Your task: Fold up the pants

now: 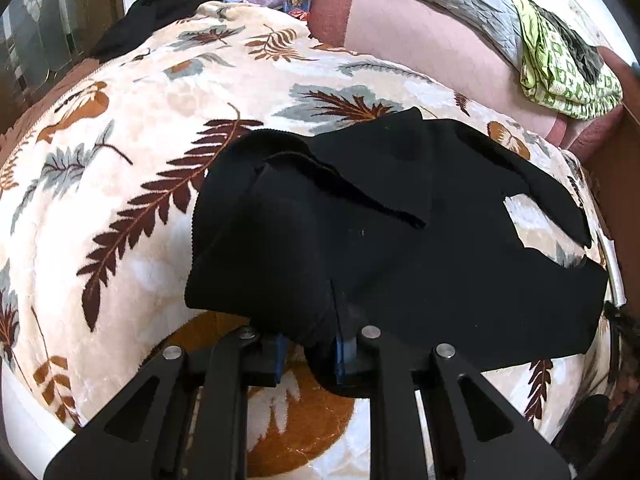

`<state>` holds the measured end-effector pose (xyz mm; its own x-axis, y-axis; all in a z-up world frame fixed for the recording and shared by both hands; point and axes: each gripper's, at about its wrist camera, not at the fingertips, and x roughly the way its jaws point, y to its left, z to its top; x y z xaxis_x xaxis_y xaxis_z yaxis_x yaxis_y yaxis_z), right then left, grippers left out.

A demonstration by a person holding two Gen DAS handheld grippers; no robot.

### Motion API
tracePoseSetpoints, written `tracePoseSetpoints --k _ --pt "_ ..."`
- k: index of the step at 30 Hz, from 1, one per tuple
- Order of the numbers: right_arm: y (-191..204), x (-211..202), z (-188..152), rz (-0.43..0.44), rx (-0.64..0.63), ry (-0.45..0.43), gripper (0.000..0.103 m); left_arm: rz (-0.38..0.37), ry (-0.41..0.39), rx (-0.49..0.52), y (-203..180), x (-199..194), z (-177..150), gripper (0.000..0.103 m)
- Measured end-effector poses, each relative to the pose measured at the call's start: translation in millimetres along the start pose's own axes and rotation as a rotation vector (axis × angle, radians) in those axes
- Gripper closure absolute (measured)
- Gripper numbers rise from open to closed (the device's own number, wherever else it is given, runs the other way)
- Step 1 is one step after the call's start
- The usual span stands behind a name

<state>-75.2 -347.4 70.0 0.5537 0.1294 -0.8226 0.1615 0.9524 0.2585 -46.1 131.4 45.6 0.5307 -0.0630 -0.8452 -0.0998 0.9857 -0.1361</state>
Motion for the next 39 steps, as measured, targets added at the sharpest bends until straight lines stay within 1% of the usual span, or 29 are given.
tracePoseSetpoints --k 1,2,3,5,6,7,8,9,11,13,15,16,17,18,20,23,24,25,26,27,28,31,33,34,36,37,39 --pt "9 7 2 0.029 -0.001 0.013 0.082 -0.004 0.005 -0.008 2 1 1 0.087" --pt "22 12 3 0.058 -0.014 0.016 0.082 -0.005 0.006 -0.011 2 2 1 0.087" --pt "42 15 6 0.090 -0.053 -0.002 0.082 -0.007 0.009 -0.013 3 3 2 0.087" --pt "67 20 6 0.163 -0.090 -0.008 0.078 0.001 0.012 -0.010 0 5 4 0.087" --pt "78 26 7 0.209 -0.100 0.005 0.078 0.006 0.015 -0.006 -1 6 4 0.087" --pt "89 33 7 0.274 -0.111 0.040 0.080 0.008 0.015 -0.003 -1 7 5 0.087" --pt "94 35 5 0.323 -0.115 0.066 0.081 0.010 0.014 0.000 -2 7 5 0.087" --pt "96 33 3 0.376 -0.117 0.071 0.081 0.011 0.013 0.002 -2 7 5 0.087" --pt "87 20 3 0.390 -0.103 0.029 0.080 0.006 0.014 0.003 -1 9 4 0.087" --pt "69 4 6 0.351 -0.064 -0.024 0.078 -0.001 0.021 -0.004 0 11 4 0.087" --pt "50 -5 9 0.279 -0.030 -0.066 0.074 -0.004 0.025 -0.012 1 13 4 0.087" --pt "41 -3 14 0.238 -0.021 -0.068 0.069 -0.004 0.025 -0.015 1 14 3 0.087" --pt "38 0 16 0.223 -0.019 -0.059 0.065 -0.004 0.025 -0.018 1 14 3 0.087" --pt "38 8 17 0.213 -0.022 -0.045 0.064 -0.004 0.026 -0.020 2 15 2 0.087" --pt "43 27 20 0.203 -0.036 -0.009 0.058 -0.005 0.029 -0.025 3 15 2 0.087" --pt "54 60 24 0.211 -0.040 0.041 0.059 -0.008 0.036 -0.033 5 16 2 0.086" --pt "57 67 25 0.214 -0.029 0.042 0.065 -0.008 0.036 -0.035 4 16 2 0.086" --pt "55 71 25 0.210 -0.012 0.037 0.081 -0.008 0.036 -0.035 5 16 2 0.086" --pt "52 67 25 0.206 0.010 0.023 0.084 -0.009 0.035 -0.035 5 15 2 0.086" --pt "49 57 25 0.207 0.020 -0.010 0.090 -0.009 0.032 -0.036 5 13 1 0.086" --pt "46 45 24 0.192 0.018 -0.046 0.100 -0.013 0.030 -0.039 7 12 1 0.085" --pt "29 -5 19 0.096 0.023 -0.156 0.100 -0.029 0.022 -0.060 12 5 1 0.085" --pt "7 -32 10 0.022 0.052 -0.182 0.100 -0.035 0.015 -0.074 15 1 0 0.085" --pt "-6 -40 5 -0.028 0.069 -0.165 0.100 -0.031 0.016 -0.077 15 2 -1 0.084" --pt "-23 -39 -5 -0.109 0.084 -0.112 0.100 -0.022 0.035 -0.089 17 6 -4 0.083" --pt "-30 -36 -8 -0.127 0.096 -0.092 0.100 -0.020 0.042 -0.098 17 8 -5 0.083" --pt "-43 -21 -14 -0.129 0.143 -0.023 0.100 -0.018 0.050 -0.119 20 8 -7 0.080"
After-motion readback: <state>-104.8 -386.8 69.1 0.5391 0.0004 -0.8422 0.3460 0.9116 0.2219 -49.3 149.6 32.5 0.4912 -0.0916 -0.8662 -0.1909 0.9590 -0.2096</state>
